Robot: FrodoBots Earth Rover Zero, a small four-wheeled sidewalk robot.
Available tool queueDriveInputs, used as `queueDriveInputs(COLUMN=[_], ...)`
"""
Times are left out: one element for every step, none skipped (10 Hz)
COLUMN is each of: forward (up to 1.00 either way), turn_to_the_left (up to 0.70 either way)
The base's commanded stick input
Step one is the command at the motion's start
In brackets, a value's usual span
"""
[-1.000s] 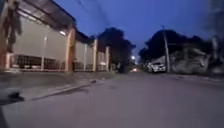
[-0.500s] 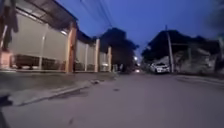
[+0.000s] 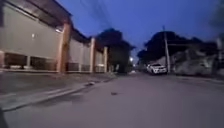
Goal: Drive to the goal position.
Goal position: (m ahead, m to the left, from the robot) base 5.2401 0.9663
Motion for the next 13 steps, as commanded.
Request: queueDriveInputs(forward=[0.70,0.70,0.70,0.70,0.70,0.70,0.70,0.70,0.70,0.70,0.70,0.70,0.70], turn_to_the_left=[0.00,0.00,0.00,0.00,0.00,0.00,0.00,0.00,-0.08,-0.18,-0.28,-0.35,-0.35])
